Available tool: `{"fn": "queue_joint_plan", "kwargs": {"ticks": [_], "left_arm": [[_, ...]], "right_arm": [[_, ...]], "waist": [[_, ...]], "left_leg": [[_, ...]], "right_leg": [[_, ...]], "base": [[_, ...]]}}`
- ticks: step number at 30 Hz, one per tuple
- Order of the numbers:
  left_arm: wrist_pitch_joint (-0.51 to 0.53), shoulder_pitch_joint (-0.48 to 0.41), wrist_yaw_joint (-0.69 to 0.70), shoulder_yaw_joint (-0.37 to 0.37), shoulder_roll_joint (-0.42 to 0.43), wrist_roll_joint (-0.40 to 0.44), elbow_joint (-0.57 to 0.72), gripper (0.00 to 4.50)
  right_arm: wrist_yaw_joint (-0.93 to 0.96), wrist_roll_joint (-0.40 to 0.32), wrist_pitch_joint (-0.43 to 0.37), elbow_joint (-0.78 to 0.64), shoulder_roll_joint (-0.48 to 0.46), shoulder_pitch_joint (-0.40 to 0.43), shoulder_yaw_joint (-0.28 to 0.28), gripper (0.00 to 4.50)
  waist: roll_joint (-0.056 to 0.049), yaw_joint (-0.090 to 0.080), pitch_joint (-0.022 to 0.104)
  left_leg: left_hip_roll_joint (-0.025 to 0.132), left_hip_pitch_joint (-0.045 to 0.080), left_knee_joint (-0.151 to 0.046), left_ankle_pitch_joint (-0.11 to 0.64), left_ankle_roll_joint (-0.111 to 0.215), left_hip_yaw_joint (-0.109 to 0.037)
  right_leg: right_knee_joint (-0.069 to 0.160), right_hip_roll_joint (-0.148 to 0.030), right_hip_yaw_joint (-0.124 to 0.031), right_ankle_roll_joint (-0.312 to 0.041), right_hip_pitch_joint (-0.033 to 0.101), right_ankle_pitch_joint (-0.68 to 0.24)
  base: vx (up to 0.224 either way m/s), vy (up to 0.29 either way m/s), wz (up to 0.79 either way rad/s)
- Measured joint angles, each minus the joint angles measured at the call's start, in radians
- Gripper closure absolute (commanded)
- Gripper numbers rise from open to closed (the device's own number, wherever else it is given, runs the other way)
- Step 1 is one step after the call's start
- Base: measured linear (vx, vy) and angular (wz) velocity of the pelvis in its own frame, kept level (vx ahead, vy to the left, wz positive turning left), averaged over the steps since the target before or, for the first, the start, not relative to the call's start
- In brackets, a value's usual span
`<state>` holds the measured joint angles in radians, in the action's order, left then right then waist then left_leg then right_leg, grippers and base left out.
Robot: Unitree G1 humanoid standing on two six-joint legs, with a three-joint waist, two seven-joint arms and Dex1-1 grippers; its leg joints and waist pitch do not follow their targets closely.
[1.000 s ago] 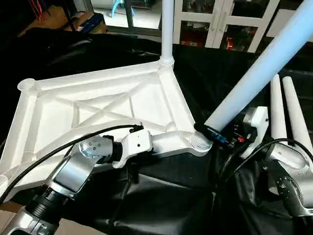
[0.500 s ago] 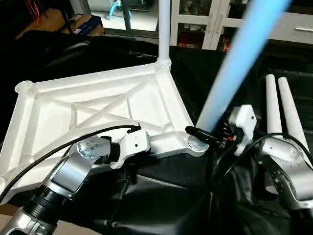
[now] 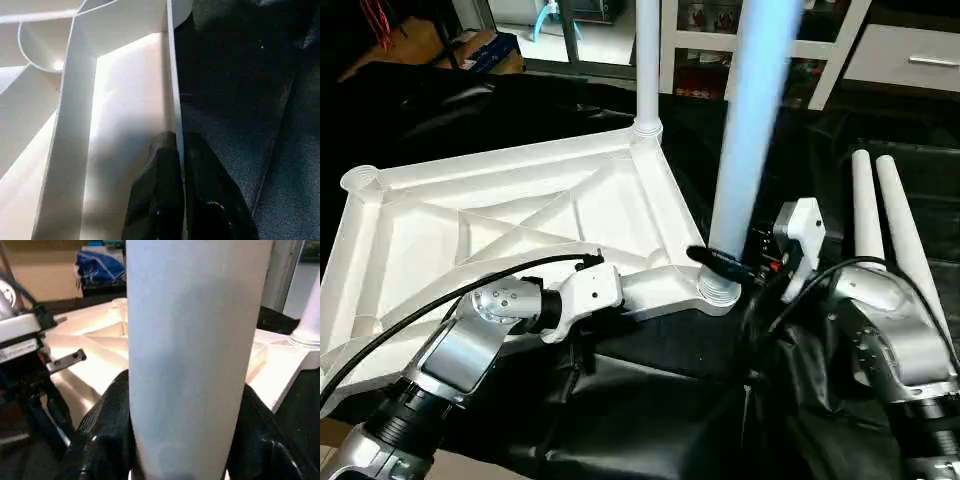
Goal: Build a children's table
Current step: Insert table leg to table base
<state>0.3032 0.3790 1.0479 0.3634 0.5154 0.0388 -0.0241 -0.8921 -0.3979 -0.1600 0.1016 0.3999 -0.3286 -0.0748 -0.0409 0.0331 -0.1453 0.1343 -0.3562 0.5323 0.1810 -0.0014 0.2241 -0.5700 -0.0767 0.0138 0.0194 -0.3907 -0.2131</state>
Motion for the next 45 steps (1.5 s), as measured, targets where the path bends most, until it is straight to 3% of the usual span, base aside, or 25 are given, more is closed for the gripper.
{"fn": "queue_joint_plan", "kwargs": {"ticks": [9,19,26,45], "left_arm": [[0.003,0.000,0.000,0.009,-0.006,0.003,0.010,4.50],[0.003,-0.005,0.010,0.019,-0.010,0.000,0.027,4.50],[0.004,-0.004,0.013,0.026,-0.012,-0.001,0.028,4.50],[0.005,-0.012,0.014,0.018,-0.003,-0.003,0.027,4.50]], "right_arm": [[0.004,-0.033,-0.006,-0.006,-0.012,0.029,0.037,2.69],[0.040,-0.087,0.018,-0.113,-0.028,0.168,0.106,2.69],[0.070,-0.090,0.046,-0.145,-0.042,0.213,0.113,2.69],[0.104,0.053,0.201,-0.172,-0.025,0.238,0.024,2.69]], "waist": [[0.000,0.006,0.000],[-0.005,0.022,0.001],[-0.007,0.025,0.002],[-0.003,0.016,0.006]], "left_leg": [[0.000,0.000,0.000,0.000,0.000,0.001],[0.000,0.001,-0.006,0.002,-0.004,0.002],[0.000,0.002,-0.012,0.003,-0.004,0.002],[0.000,0.005,-0.013,0.004,-0.006,0.000]], "right_leg": [[0.001,0.000,-0.001,-0.001,0.002,0.000],[0.002,0.000,-0.001,0.000,0.005,-0.001],[0.007,0.001,-0.001,0.001,0.008,-0.003],[0.010,0.001,-0.001,0.002,0.009,-0.004]], "base": [[0.000,0.000,0.00],[0.000,0.000,0.00],[0.000,0.000,0.00],[0.000,0.000,0.00]]}}
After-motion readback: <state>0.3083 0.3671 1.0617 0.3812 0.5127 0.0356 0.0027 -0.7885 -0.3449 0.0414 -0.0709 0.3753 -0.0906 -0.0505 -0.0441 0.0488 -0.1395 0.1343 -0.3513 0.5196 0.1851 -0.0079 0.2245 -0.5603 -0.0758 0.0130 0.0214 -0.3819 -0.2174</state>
